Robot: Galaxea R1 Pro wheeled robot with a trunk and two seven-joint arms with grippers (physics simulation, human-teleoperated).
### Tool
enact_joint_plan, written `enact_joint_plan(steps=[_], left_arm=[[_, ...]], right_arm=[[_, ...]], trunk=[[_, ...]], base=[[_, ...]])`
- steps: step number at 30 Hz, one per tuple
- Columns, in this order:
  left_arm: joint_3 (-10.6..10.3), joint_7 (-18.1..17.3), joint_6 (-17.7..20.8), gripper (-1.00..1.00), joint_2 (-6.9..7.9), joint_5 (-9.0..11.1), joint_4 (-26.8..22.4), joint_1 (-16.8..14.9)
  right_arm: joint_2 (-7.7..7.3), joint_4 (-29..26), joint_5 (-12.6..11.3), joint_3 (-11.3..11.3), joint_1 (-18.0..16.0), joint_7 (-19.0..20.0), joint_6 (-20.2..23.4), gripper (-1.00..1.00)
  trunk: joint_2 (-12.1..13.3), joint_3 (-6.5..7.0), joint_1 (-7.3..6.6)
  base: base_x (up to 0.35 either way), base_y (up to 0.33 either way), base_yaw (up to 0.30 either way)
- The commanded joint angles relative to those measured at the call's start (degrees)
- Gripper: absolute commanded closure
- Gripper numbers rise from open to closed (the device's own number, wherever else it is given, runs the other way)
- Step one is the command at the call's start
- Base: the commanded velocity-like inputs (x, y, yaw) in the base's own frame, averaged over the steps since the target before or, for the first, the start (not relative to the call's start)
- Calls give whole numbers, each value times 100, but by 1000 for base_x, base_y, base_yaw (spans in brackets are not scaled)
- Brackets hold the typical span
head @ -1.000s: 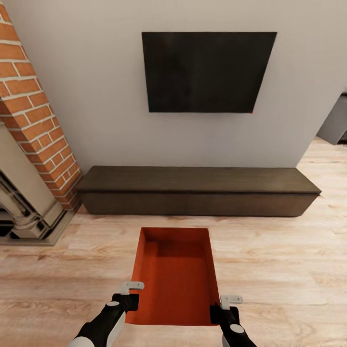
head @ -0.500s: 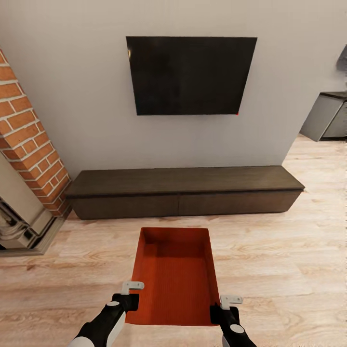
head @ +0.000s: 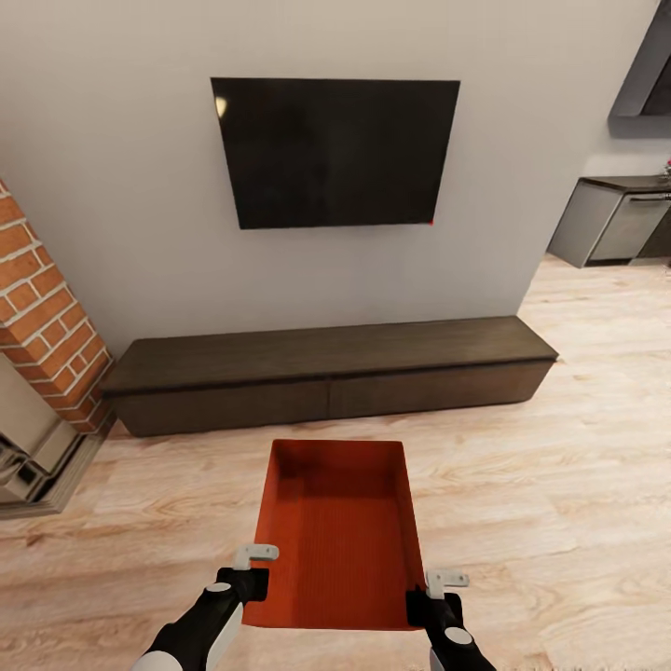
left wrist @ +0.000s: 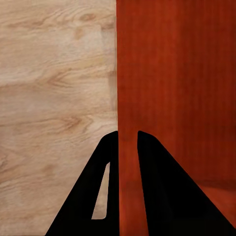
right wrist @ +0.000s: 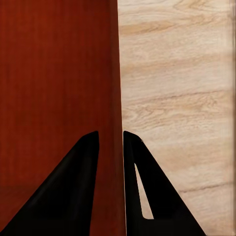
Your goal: Move the two storage containers from the living room to the garage. In the garage, place one container on the floor and stack the other container on top of it (either order is fine).
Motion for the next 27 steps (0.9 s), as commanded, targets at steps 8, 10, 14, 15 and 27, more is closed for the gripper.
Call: enact_joint_plan(steps=[8, 10, 14, 15, 27], left_arm=[[-66, 19, 28, 100, -67, 13, -28, -4], [-69, 19, 27, 100, -67, 13, -28, -4], [-70, 19, 19, 100, -67, 13, -28, -4], [-71, 19, 18, 100, -67, 13, -28, -4], [-70, 19, 17, 100, -67, 13, -28, -4]], right_arm=[[10, 98, 16, -3, -1, 5, 157, 100], [8, 97, 16, -4, -1, 5, 157, 100], [7, 97, 16, -4, -1, 5, 157, 100], [8, 97, 16, -4, -1, 5, 157, 100], [6, 97, 16, -4, -1, 5, 157, 100]], trunk=[[319, 140, -176], [399, 176, -220], [560, 248, -308], [600, 266, -330], [1081, 481, -594]], base=[[0, 0, -168], [0, 0, -173], [0, 0, -178], [0, 0, -179], [0, 0, -180]])
